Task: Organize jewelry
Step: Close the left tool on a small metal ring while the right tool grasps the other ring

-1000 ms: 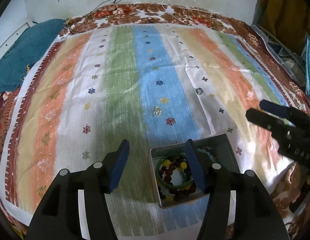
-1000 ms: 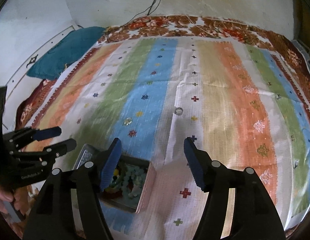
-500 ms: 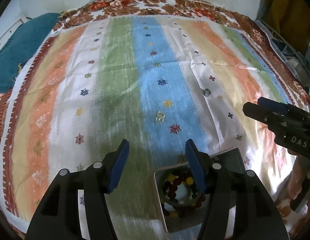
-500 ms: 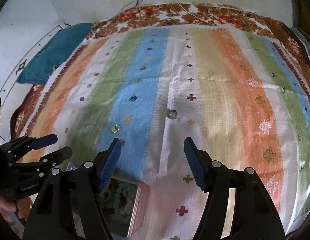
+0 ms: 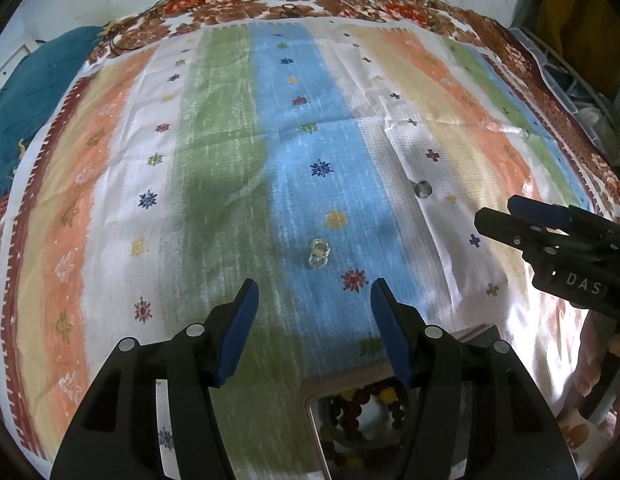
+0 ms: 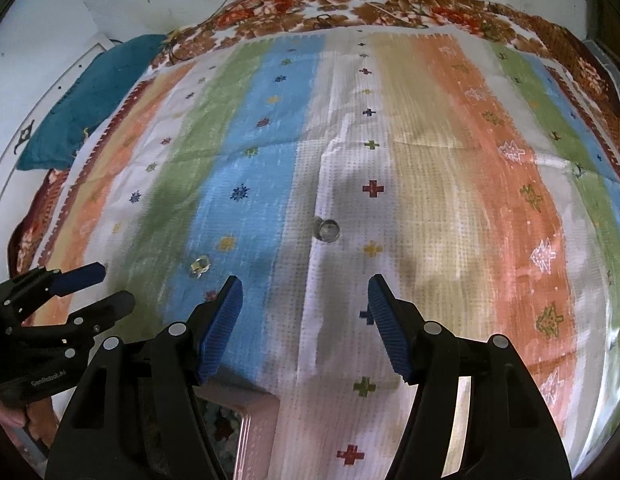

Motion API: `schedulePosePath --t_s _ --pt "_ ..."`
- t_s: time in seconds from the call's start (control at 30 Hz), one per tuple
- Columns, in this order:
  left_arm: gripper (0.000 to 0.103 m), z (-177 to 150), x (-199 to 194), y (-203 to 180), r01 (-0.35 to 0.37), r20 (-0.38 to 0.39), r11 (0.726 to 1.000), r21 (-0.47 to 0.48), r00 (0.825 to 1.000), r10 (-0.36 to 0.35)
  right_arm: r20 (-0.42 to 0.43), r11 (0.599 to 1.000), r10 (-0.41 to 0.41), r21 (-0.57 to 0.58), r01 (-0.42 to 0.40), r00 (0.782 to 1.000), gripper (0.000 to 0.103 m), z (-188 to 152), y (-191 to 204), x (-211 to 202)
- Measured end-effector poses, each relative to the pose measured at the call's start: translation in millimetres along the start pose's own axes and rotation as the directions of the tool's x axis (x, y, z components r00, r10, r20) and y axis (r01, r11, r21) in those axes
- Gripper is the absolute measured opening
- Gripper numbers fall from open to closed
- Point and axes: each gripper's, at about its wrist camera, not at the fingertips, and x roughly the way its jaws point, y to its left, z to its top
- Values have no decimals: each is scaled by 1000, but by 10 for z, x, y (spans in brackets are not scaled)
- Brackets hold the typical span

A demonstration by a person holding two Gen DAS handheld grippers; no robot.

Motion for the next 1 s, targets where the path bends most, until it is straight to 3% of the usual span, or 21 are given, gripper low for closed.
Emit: schedulePosePath --t_s 0.8,1.0 --pt "58 173 583 -25 -20 -113 998 64 993 27 -46 1000 -18 14 19 999 65 216 -74 518" --pt "58 224 670 -107 14 -133 991 130 991 4 -41 999 -33 -12 33 999 65 306 -79 628"
